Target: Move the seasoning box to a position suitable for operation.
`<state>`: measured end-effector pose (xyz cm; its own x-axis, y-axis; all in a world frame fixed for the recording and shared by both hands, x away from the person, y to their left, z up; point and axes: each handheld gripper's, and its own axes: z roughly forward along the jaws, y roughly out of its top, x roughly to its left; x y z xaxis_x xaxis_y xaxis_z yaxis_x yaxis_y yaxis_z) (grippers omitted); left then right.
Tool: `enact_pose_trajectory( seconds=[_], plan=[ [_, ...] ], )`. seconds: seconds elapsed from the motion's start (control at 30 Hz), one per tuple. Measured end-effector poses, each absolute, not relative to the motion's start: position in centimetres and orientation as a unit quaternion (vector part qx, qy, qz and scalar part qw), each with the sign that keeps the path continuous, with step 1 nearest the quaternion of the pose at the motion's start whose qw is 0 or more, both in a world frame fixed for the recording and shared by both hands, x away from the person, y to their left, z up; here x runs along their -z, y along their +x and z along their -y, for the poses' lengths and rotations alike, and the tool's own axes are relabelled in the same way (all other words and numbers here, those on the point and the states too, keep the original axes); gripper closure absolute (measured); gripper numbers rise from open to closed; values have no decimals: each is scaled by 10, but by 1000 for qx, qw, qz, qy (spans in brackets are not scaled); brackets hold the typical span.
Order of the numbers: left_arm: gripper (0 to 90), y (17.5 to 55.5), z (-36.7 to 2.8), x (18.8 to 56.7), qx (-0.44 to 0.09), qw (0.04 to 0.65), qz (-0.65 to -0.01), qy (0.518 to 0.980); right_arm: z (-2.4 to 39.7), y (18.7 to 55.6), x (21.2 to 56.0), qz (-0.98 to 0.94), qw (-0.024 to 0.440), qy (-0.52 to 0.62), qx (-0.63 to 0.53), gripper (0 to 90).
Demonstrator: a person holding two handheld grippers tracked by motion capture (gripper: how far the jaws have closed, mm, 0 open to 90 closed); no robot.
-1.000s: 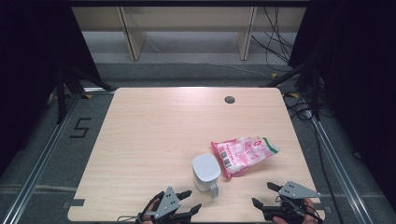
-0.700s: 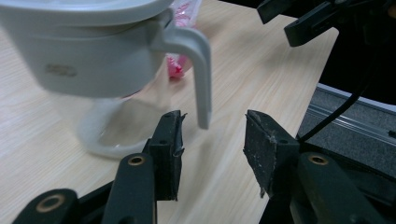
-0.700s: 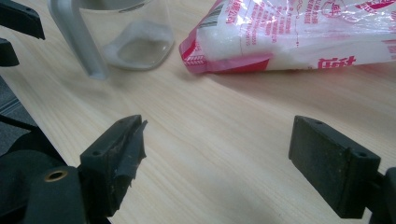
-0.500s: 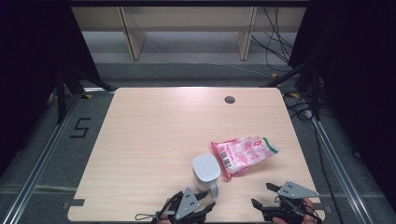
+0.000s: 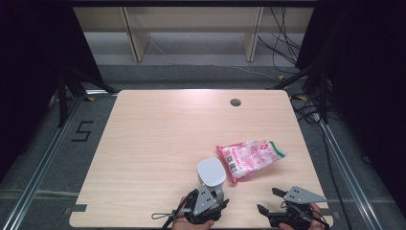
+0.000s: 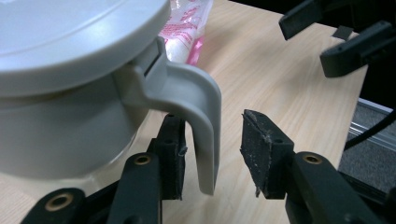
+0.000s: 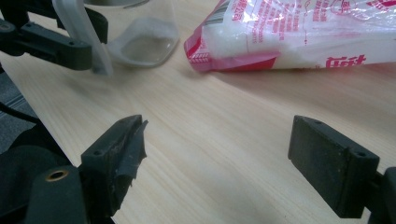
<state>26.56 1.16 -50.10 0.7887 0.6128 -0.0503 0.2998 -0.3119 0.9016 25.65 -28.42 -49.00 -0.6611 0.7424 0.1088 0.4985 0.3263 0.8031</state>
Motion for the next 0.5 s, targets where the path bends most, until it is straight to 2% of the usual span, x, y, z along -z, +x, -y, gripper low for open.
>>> enact_pose_trajectory(
  seconds=[0.07, 0.13, 0.17, 0.27, 0.5],
  plan=[
    [614, 267, -10, 501, -154, 515, -286, 794, 285, 254, 488, -801, 129, 392, -434, 198],
    [653, 267, -8, 500, -157, 515, -288, 792, 285, 257, 490, -806, 142, 380, -431, 198],
    [681, 269, -9, 500, -169, 510, -288, 793, 283, 254, 489, -800, 125, 392, -436, 198],
    [715, 269, -12, 500, -169, 512, -287, 792, 284, 256, 489, -801, 130, 385, -441, 199],
    [714, 263, -34, 500, -186, 502, -295, 792, 283, 255, 490, -800, 132, 391, -435, 198]
  ],
)
